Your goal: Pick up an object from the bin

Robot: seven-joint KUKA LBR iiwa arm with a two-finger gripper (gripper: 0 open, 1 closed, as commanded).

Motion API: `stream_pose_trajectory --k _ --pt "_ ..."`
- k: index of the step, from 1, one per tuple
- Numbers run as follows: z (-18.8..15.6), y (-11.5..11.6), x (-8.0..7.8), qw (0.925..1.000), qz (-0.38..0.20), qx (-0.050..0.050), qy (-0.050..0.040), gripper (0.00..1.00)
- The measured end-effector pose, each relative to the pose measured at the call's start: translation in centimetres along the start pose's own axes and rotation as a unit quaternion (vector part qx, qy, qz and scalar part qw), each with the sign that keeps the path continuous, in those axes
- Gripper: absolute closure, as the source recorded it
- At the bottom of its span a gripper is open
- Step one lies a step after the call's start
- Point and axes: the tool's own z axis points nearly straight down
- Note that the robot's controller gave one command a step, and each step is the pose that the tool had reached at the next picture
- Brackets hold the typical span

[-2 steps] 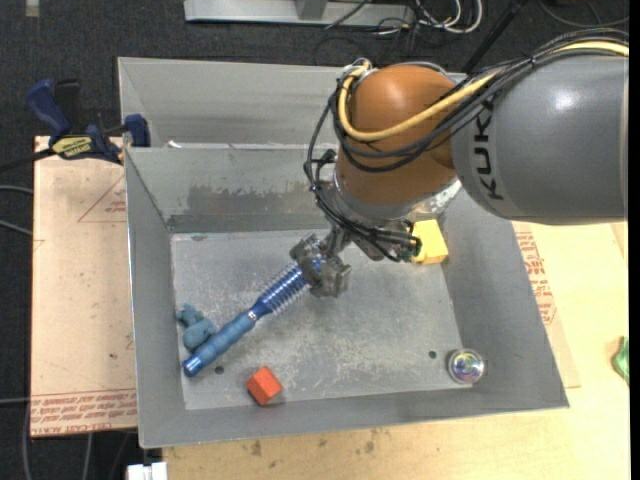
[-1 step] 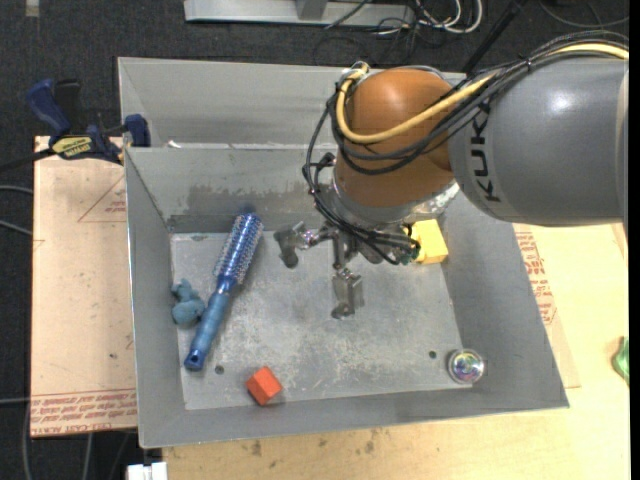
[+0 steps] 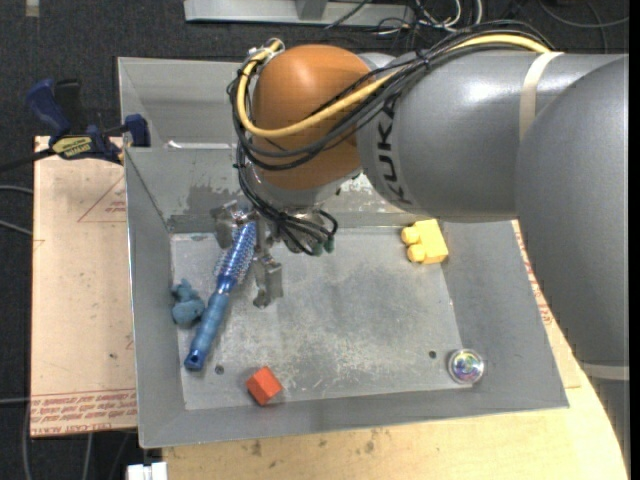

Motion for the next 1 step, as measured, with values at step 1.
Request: stream_pose_trajectory --k 1 --pt "11.33 -0.62 0.1 0.9708 -0.24 0.0 0.0006 0.0"
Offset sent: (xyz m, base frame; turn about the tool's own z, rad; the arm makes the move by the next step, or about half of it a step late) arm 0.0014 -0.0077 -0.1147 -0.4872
